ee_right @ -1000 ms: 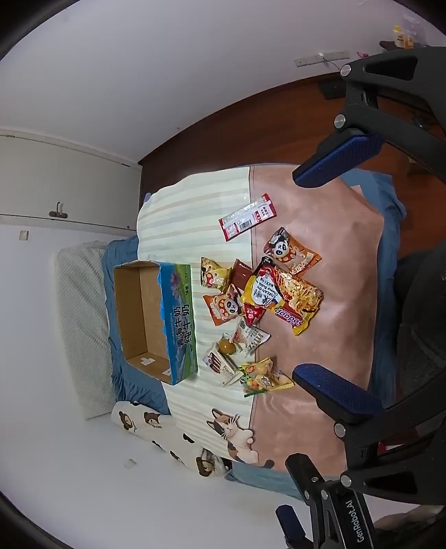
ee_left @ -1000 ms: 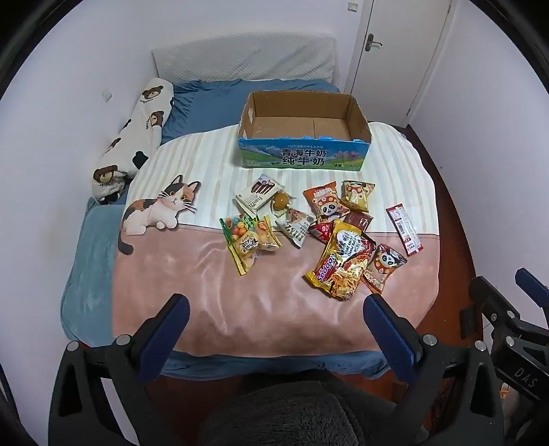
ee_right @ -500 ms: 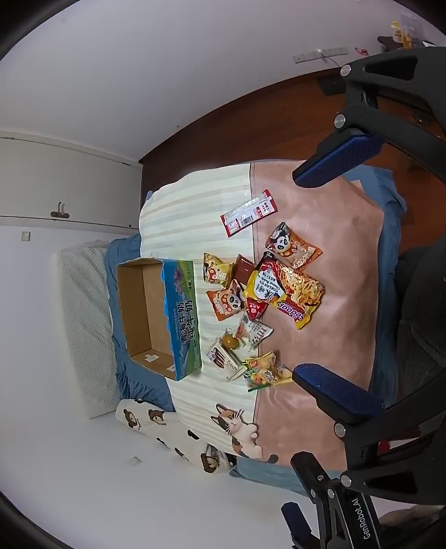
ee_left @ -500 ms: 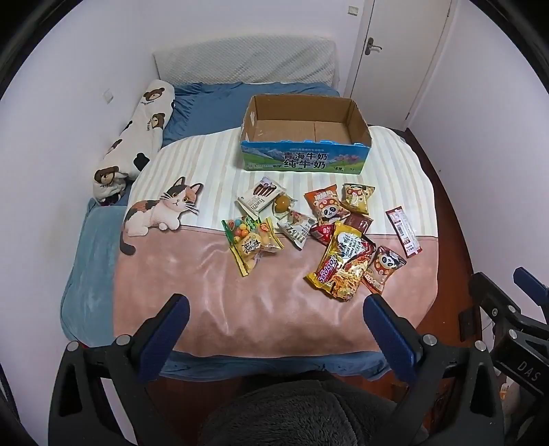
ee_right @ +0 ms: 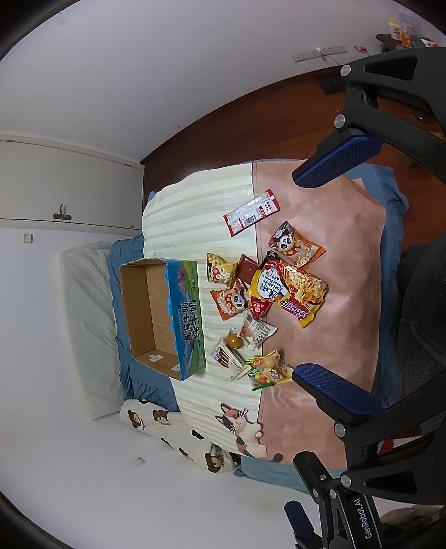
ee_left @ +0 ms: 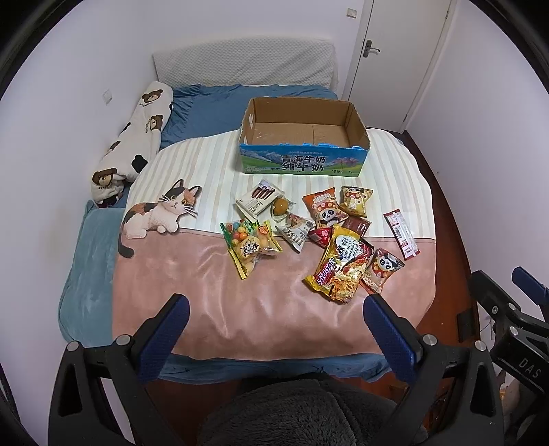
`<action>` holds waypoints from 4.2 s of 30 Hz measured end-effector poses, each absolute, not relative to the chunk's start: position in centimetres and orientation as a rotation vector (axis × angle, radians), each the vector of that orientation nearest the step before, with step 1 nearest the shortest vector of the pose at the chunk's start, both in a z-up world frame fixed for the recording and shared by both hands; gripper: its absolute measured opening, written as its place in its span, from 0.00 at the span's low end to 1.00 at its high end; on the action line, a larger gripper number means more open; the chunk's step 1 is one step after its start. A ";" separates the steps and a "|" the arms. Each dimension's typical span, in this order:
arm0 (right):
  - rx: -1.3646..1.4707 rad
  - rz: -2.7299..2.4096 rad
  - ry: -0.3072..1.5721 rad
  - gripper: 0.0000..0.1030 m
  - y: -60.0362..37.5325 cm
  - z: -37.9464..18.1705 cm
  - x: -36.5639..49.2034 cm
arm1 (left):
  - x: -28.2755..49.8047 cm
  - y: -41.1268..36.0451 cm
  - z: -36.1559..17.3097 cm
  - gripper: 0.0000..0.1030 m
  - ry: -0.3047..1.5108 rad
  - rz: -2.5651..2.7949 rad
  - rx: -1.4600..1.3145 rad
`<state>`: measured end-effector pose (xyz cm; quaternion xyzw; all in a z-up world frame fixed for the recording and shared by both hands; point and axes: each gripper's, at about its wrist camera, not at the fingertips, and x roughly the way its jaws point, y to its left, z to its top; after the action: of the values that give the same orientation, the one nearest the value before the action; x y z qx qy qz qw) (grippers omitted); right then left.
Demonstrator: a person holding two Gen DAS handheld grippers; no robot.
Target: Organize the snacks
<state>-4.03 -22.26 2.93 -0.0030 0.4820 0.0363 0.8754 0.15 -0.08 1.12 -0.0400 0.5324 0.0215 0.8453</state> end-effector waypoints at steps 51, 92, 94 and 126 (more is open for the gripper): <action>0.005 0.090 0.996 1.00 -22.4 2.9 -3.7 | 0.0 -0.5 1.3 1.00 1.102 0.042 -0.094; 0.415 -0.104 1.414 0.86 -34.3 -24.5 7.9 | 16.8 -10.7 -23.8 1.00 1.479 -0.171 0.046; 0.437 -0.113 1.423 0.86 -35.3 -25.5 8.0 | 17.4 -13.2 -26.1 1.00 1.514 -0.226 0.089; 0.351 -0.238 1.482 0.55 -25.9 -34.9 14.0 | 17.1 -4.9 -34.5 0.82 1.592 -0.057 -0.070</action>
<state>13.98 -25.93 -34.89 0.1585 0.6696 -0.1077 0.7176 17.09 -4.94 -34.52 -0.0313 0.7142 -0.0257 0.6988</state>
